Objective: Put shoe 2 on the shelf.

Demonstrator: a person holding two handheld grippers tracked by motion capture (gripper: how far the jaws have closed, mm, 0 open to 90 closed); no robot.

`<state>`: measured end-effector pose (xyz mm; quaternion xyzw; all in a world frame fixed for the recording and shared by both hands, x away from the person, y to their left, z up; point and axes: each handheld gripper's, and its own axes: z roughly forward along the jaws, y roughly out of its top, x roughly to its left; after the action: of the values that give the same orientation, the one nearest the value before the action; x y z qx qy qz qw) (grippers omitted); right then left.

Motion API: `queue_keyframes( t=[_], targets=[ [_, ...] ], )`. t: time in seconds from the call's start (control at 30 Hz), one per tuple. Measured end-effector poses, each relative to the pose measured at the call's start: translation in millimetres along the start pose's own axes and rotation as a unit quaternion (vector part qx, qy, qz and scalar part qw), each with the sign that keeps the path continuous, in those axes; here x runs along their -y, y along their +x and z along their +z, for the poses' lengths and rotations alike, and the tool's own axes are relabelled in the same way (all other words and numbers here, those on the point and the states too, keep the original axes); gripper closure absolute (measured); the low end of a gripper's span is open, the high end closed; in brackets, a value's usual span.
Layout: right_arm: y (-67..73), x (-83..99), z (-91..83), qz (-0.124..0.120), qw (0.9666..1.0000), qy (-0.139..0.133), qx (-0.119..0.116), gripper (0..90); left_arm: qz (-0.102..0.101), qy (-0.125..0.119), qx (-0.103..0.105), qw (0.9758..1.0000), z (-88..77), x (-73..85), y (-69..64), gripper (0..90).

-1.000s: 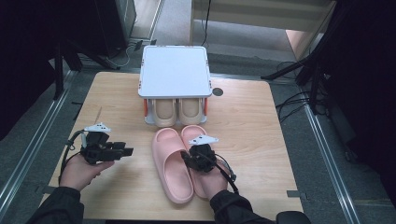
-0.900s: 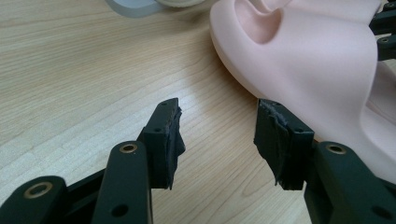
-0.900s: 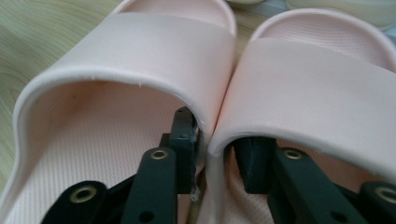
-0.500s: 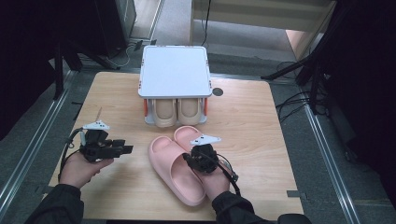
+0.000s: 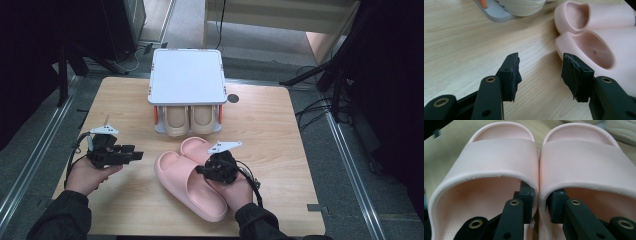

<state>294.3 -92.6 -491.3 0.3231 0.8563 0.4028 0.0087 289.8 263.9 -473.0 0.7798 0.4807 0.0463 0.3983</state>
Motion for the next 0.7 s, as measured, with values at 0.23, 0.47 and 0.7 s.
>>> queue_keyframes(
  t=[0.23,0.47,0.7],
  targets=[
    [-3.4,-9.6,-1.2,-0.063,0.9956,0.029,-0.063,77.2,-0.009,-0.008,-0.007,0.9999,-4.3,0.7,8.6,47.6],
    [1.0,-22.0,1.8,-0.100,0.9900,0.039,-0.092,77.2,-0.018,-0.009,-0.015,0.9997,-11.6,8.7,12.7,47.3],
    [-2.6,-38.8,8.3,-0.112,0.9838,0.045,-0.133,77.0,-0.028,-0.006,-0.026,0.9992,-20.7,20.7,13.5,46.8]
  ],
)
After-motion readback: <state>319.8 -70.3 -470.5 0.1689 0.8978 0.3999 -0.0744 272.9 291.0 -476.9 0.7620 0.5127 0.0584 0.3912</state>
